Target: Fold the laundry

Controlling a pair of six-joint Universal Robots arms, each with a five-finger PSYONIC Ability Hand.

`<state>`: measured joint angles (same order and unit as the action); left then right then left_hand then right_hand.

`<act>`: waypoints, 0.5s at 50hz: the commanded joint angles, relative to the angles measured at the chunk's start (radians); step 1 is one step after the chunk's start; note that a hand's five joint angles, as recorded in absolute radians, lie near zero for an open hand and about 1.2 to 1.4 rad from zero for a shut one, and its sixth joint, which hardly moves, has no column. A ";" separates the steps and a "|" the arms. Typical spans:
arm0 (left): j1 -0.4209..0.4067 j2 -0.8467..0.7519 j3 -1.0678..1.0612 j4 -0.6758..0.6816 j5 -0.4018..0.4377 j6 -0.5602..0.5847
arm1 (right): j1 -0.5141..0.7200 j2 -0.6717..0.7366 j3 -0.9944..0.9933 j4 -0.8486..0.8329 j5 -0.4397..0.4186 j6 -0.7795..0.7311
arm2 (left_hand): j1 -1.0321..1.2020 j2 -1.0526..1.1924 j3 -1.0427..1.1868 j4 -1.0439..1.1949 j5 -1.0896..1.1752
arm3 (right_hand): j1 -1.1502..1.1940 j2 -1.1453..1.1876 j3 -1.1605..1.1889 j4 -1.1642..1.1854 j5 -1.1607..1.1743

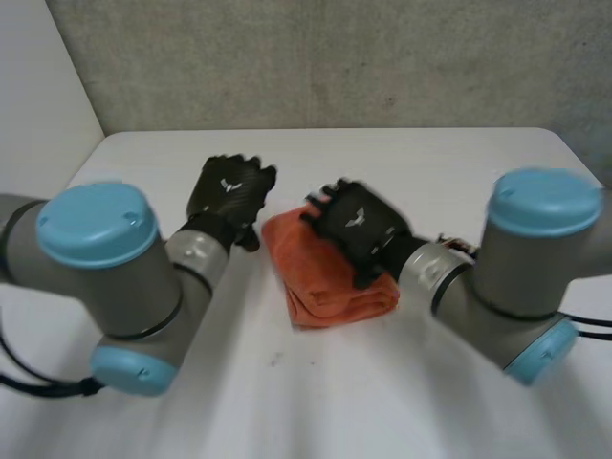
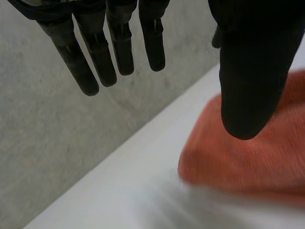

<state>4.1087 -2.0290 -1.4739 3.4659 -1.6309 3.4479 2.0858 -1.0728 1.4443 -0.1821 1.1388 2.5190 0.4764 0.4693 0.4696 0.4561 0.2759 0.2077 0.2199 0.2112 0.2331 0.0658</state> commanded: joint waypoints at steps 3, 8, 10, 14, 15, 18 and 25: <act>-0.070 -0.091 0.145 -0.034 0.002 -0.111 | -0.110 -0.010 -0.094 0.111 -0.005 0.433 | 0.013 0.020 0.020 0.033 0.039 | -0.033 -0.045 -0.037 -0.059 -0.066; -0.093 -0.125 0.208 -0.093 0.000 -0.161 | -0.108 0.011 -0.176 0.205 -0.002 0.454 | 0.016 0.023 0.023 0.036 0.042 | -0.033 -0.045 -0.037 -0.059 -0.066; -0.093 -0.145 0.234 -0.125 0.000 -0.191 | -0.107 0.058 -0.232 0.258 0.002 0.457 | 0.016 0.023 0.023 0.036 0.042 | -0.033 -0.045 -0.037 -0.059 -0.066; -0.093 -0.186 0.268 -0.160 -0.004 -0.230 | -0.107 0.131 -0.315 0.323 0.007 0.469 | 0.016 0.023 0.023 0.036 0.042 | -0.033 -0.045 -0.037 -0.059 -0.066; -0.093 -0.198 0.276 -0.169 -0.006 -0.236 | -0.108 0.161 -0.346 0.349 0.010 0.481 | 0.016 0.023 0.023 0.036 0.042 | -0.033 -0.045 -0.037 -0.059 -0.066; -0.091 -0.244 0.294 -0.200 -0.009 -0.254 | -0.110 0.203 -0.390 0.381 0.018 0.492 | 0.013 0.020 0.020 0.033 0.039 | -0.033 -0.045 -0.037 -0.059 -0.066; -0.082 -0.315 0.287 -0.218 -0.035 -0.254 | -0.110 0.309 -0.489 0.444 0.048 0.491 | 0.001 0.009 0.008 0.022 0.027 | -0.033 -0.045 -0.037 -0.059 -0.066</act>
<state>4.0194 -2.2892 -1.1805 3.2620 -1.6427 3.1939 1.9767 -0.8343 1.0196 0.2201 1.1673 3.0118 0.4764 0.4687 0.4696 0.4561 0.2736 0.2080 0.2199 0.2112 0.2331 0.0658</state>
